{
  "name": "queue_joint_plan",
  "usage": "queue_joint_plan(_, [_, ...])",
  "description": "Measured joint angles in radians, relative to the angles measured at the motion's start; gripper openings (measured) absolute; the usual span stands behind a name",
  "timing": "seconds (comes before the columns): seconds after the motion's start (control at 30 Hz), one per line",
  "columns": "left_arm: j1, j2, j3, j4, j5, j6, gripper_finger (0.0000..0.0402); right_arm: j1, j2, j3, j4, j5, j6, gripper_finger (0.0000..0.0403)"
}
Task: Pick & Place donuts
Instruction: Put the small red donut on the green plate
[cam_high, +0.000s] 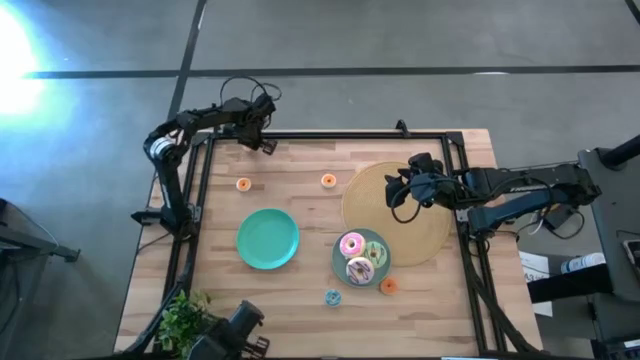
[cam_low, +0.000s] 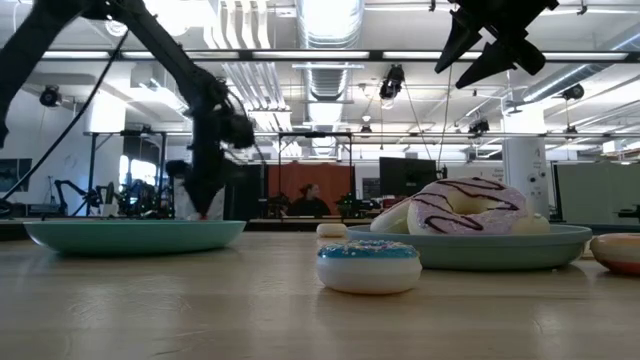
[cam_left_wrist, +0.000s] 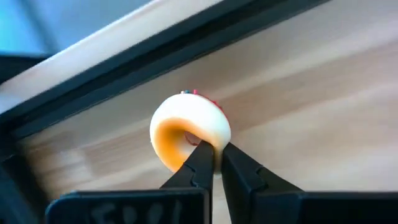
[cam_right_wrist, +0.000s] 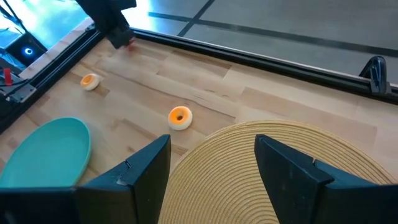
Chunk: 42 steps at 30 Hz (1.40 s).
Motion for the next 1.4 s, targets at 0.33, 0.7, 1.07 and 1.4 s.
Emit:
queue_joint_plan(0.33, [-0.064, -0.34, -0.018, 0.102, 0.845, -0.039, 0.0, -0.057, 0.005, -0.031, 0.304, -0.259, -0.252, 0.0224])
queue_joint_plan(0.7, [-0.333, -0.671, -0.305, 0.709, 1.422, -0.365, 0.0, -0.274, 0.253, 0.006, 0.869, -0.901, -0.438, 0.0224])
queue_joint_plan(1.07, [-0.459, -0.673, -0.577, 1.531, 1.279, -0.905, 0.0, -0.275, 0.543, 0.285, 0.792, -1.118, -0.499, 0.0224])
queue_joint_plan(1.4, [-0.468, -0.693, -0.64, 1.609, 1.255, -0.921, 0.0, -0.274, 0.62, 0.428, 0.773, -1.187, -0.484, 0.0224])
